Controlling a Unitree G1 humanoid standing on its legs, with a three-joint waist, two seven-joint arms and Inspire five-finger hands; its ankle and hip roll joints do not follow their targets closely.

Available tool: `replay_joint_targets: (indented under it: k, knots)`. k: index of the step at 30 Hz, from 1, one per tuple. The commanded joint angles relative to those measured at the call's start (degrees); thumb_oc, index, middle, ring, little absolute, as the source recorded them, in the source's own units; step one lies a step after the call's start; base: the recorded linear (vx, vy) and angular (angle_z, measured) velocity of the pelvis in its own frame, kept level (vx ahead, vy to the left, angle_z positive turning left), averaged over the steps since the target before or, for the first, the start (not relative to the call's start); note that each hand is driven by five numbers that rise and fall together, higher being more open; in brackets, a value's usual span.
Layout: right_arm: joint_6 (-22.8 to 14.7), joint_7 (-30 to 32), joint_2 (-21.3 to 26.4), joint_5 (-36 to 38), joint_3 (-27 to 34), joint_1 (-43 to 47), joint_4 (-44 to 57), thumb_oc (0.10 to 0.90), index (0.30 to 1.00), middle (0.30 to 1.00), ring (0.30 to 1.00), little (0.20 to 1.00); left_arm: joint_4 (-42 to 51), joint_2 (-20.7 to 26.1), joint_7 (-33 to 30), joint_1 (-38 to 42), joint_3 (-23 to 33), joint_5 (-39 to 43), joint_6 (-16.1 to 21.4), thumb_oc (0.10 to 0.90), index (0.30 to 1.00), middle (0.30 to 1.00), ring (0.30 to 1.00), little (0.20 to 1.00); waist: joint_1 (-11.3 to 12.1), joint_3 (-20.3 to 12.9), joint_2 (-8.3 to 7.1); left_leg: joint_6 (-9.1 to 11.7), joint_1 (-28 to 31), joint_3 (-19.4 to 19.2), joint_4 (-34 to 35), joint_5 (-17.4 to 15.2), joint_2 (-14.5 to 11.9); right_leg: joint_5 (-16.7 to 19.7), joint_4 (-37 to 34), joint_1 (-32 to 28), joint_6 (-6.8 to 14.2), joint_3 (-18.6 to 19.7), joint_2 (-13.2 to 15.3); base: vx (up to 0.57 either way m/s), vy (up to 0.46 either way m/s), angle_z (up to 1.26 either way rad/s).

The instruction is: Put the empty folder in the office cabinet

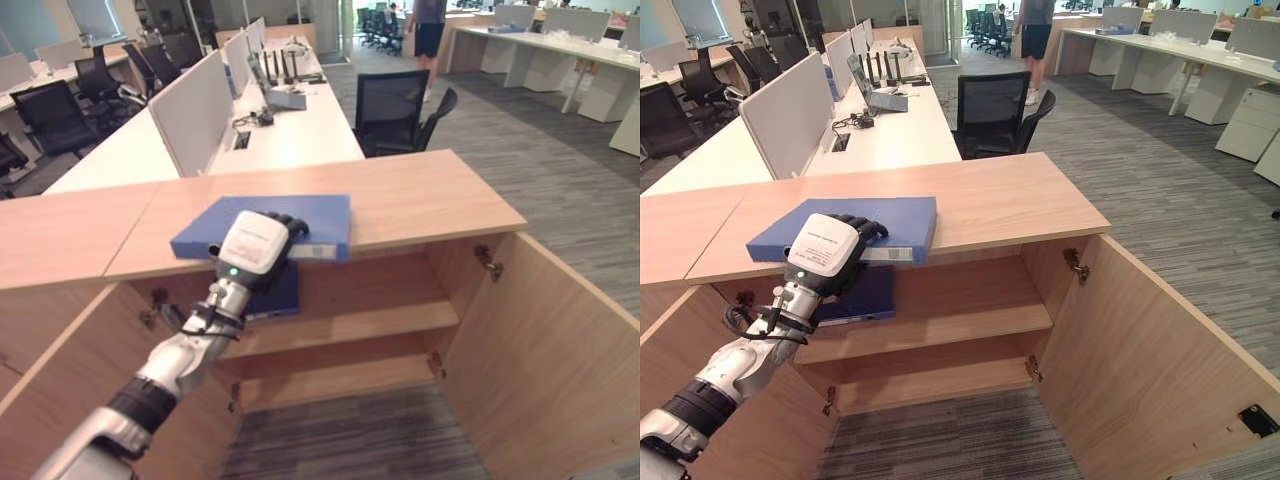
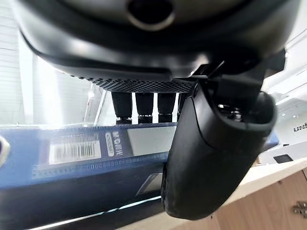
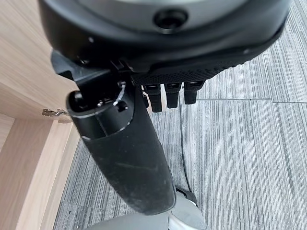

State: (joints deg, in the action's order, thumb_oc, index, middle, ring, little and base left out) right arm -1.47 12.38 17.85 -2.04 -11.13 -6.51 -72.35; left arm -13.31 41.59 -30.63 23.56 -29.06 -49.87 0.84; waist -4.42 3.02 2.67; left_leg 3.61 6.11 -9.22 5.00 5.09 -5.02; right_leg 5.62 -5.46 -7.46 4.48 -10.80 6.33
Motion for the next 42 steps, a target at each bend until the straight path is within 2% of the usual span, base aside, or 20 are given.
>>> replay_joint_targets:
  k: [1,6,8,11,14,15,16,17,18,20,21,23,24,25,27,30,33,36,39,42]
  knots:
    - [-0.5,1.3,2.0,0.9,-0.1,4.4,-1.6,0.8,0.9,0.9,0.9,0.9,-1.5,1.5,-0.1,10.3,3.7,0.9,-0.5,0.4,0.3,0.3,0.3,0.3,0.5,3.0,-0.96,0.5,4.7,1.9,0.0,-9.8,2.4,-10.2,1.0,-4.0,2.6,0.8,-1.4,0.0,0.0,0.0]
    - [-0.4,1.3,1.7,0.6,-0.3,4.3,-1.5,0.8,0.9,0.9,0.9,0.9,0.9,2.5,-0.3,10.0,4.7,0.3,-0.6,0.4,0.3,0.3,0.3,0.3,0.7,3.0,-1.04,0.5,4.5,1.9,0.0,-9.7,2.5,-9.9,1.0,-3.7,2.6,0.8,-1.3,-0.01,-0.001,0.0]
    - [-0.4,1.3,1.1,0.6,-0.3,4.1,-1.4,0.8,0.9,0.9,0.9,0.9,4.5,3.6,-0.7,8.8,6.9,0.2,-0.3,0.4,0.3,0.3,0.3,0.3,1.2,3.1,-1.11,0.5,4.3,2.0,0.0,-9.6,2.5,-9.9,0.8,-3.7,2.7,0.7,-1.3,0.0,0.0,0.0]
    - [-0.2,1.5,0.5,0.4,-0.1,3.9,-1.3,0.8,0.9,0.9,0.9,0.9,11.8,5.7,-1.6,4.8,12.9,1.2,0.5,0.4,0.3,0.3,0.3,0.3,2.0,3.1,-1.18,0.5,4.1,2.3,0.0,-9.5,2.6,-9.8,0.7,-3.6,2.6,0.5,-1.1,0.0,0.0,0.0]
    - [0.1,1.2,-0.5,0.1,0.2,4.0,-1.3,0.8,0.9,0.9,0.9,0.9,22.7,5.4,-3.0,-2.2,22.9,6.9,3.9,0.4,0.3,0.3,0.3,0.3,3.5,3.3,-1.35,0.7,3.7,2.3,0.0,-9.3,2.6,-9.5,0.5,-3.2,2.7,0.3,-1.1,-0.02,-0.023,0.02]
    - [0.1,0.9,-0.8,0.0,0.0,4.1,-1.2,0.8,0.9,0.9,0.9,0.9,27.2,4.2,-2.8,-6.3,27.5,12.3,6.5,0.4,0.3,0.3,0.3,0.3,3.9,3.2,-1.42,0.7,3.5,2.2,0.0,-9.2,2.6,-9.5,0.5,-3.1,2.7,0.3,-1.1,-0.01,-0.031,0.05]
    - [0.1,0.7,-0.9,0.1,0.0,4.2,-1.1,0.8,0.9,0.9,0.9,0.9,29.2,3.2,-3.0,-7.8,29.4,15.8,8.0,0.4,0.3,0.3,0.3,0.3,4.0,3.2,-1.44,0.7,3.4,2.3,0.0,-9.1,2.6,-9.5,0.5,-3.1,2.7,0.4,-1.1,0.0,-0.036,0.06]
    - [0.2,0.3,-1.0,0.2,0.0,4.3,-0.8,0.8,0.9,0.9,0.9,0.9,32.0,1.0,-2.8,-9.4,32.1,23.9,11.2,0.4,0.3,0.3,0.3,0.3,4.3,3.2,-1.52,0.7,3.4,2.6,0.0,-8.9,2.6,-9.5,0.5,-3.2,2.6,0.5,-1.1,0.01,-0.02,0.03]
    - [0.2,0.3,-0.9,0.2,-0.1,4.3,-0.8,0.8,0.9,0.9,0.9,0.9,32.3,1.0,-2.6,-9.7,32.5,24.3,11.3,0.4,0.3,0.3,0.3,0.3,4.2,3.2,-1.45,0.7,3.4,2.6,0.0,-8.9,2.6,-9.5,0.5,-3.3,2.6,0.5,-1.1,0.01,-0.021,0.09]
    - [0.2,-0.3,-0.6,0.6,-0.2,4.6,-0.3,0.8,0.9,0.9,0.9,0.9,34.5,-1.5,-2.5,-11.4,34.7,35.5,15.0,0.4,0.3,0.3,0.3,0.3,4.4,3.1,-1.42,0.7,3.5,3.0,0.0,-8.7,2.6,-9.6,0.5,-3.5,2.4,0.4,-1.1,0.0,-0.021,0.12]
    - [0.4,-1.1,-0.2,0.8,-0.1,5.1,0.2,0.8,0.9,0.9,0.9,0.9,35.6,-3.1,0.4,-12.4,36.4,47.7,19.0,0.4,0.3,0.3,0.3,0.3,4.8,3.1,-1.41,0.7,3.6,3.3,0.0,-8.6,2.6,-9.7,0.5,-3.8,2.2,0.3,-1.2,0.0,-0.026,0.06]
    - [0.7,-2.0,0.5,0.5,-0.3,5.4,0.8,0.8,0.9,0.9,0.9,0.9,36.9,-4.4,6.0,-13.6,38.4,61.3,22.1,0.4,0.3,0.3,0.3,0.3,4.9,3.2,-1.27,0.7,3.6,3.7,0.0,-8.5,2.5,-9.8,0.5,-4.0,2.1,0.1,-1.2,0.0,-0.02,0.06]
    - [1.2,-3.1,1.0,-0.2,-0.8,5.5,1.2,0.8,0.9,0.9,0.9,0.9,37.9,-5.8,13.7,-13.8,39.0,74.7,23.3,0.4,0.3,0.3,0.3,0.3,5.1,3.2,-1.14,0.7,3.7,3.9,0.0,-8.4,2.5,-9.9,0.5,-4.1,2.0,0.0,-1.2,0.0,-0.011,0.08]
    - [1.2,-3.2,1.1,-0.2,-0.9,5.6,1.3,0.8,0.9,0.9,0.9,0.9,37.8,-5.8,14.6,-14.0,39.5,75.6,23.3,0.4,0.3,0.3,0.3,0.3,5.0,3.2,-1.07,0.7,3.7,3.9,0.0,-8.4,2.5,-9.9,0.5,-4.1,2.0,0.0,-1.2,-0.01,-0.014,0.1]
    - [2.0,-5.7,1.9,-2.5,-1.8,6.0,1.4,0.8,0.9,0.9,0.9,0.9,38.8,-5.9,27.3,-14.8,37.4,93.9,21.0,0.4,0.3,0.3,0.3,0.3,5.3,3.4,-0.75,0.7,3.7,4.3,0.0,-8.5,2.6,-10.1,0.5,-4.3,1.8,-0.1,-1.3,-0.01,-0.013,0.12]
    - [2.3,-6.4,2.4,-4.4,-2.9,6.4,1.1,0.8,0.9,0.9,0.9,0.9,40.3,-4.1,32.8,-16.7,34.8,102.0,18.9,0.4,0.3,0.3,0.3,0.3,5.7,3.6,-0.52,0.6,3.7,4.5,0.0,-8.4,2.6,-10.3,0.5,-4.5,1.6,-0.5,-1.3,-0.02,-0.013,0.1]
    - [2.1,-6.8,2.4,-4.9,-3.4,6.8,1.0,0.8,0.9,0.9,0.9,0.9,41.7,-1.7,35.9,-18.9,34.5,105.6,16.9,0.4,0.3,0.3,0.3,0.3,6.0,3.7,-0.53,0.6,3.6,4.7,0.0,-8.4,2.5,-10.4,0.5,-4.6,1.5,-0.6,-1.3,0.0,0.0,0.0]
    - [1.8,-7.4,2.7,-5.6,-4.2,6.5,1.0,0.8,0.9,0.9,0.9,0.9,42.6,3.1,40.6,-21.2,34.2,111.8,13.6,0.4,0.3,0.3,0.3,0.3,6.3,3.7,-0.22,0.6,3.6,5.0,0.0,-8.3,2.6,-10.3,0.5,-4.6,1.5,-0.9,-1.4,0.0,0.0,0.01]
    - [1.7,-7.7,2.7,-6.3,-5.3,6.8,1.2,0.8,0.9,0.9,0.9,0.9,43.6,7.2,43.3,-21.9,31.8,115.2,10.6,0.4,0.3,0.3,0.3,0.3,6.4,3.7,0.06,0.5,3.4,5.2,0.0,-8.1,2.6,-10.3,0.5,-4.6,1.5,-1.1,-1.4,0.0,-0.004,0.06]
    - [1.7,-7.6,2.6,-6.4,-5.9,7.3,1.4,0.8,0.9,0.9,0.9,0.9,43.1,9.9,44.2,-21.4,28.2,115.2,9.0,0.4,0.3,0.3,0.3,0.3,6.5,3.8,0.13,0.5,3.4,5.2,0.0,-8.0,2.6,-10.1,0.5,-4.5,1.5,-1.1,-1.3,0.0,-0.008,0.03]
